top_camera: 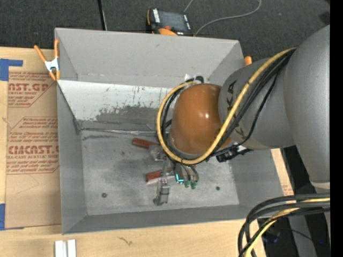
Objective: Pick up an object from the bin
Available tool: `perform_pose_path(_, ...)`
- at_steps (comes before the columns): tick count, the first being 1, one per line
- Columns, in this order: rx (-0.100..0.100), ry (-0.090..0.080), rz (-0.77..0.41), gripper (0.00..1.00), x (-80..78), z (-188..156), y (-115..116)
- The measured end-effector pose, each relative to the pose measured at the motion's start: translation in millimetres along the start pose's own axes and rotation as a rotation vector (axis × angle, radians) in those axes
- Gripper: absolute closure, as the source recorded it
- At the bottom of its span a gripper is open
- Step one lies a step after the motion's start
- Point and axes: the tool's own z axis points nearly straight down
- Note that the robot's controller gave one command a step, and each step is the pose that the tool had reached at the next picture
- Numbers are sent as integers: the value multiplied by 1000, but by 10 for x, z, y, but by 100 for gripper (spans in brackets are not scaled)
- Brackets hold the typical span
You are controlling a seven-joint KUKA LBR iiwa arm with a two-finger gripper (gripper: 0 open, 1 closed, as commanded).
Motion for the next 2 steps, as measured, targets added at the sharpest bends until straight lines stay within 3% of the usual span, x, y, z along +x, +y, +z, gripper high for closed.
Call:
perform_pose_path(1, 1, -5, -108, 0, -347, 650, -545)
perform_pose_path(2, -1, -8, -110, 100, -355, 617, -521)
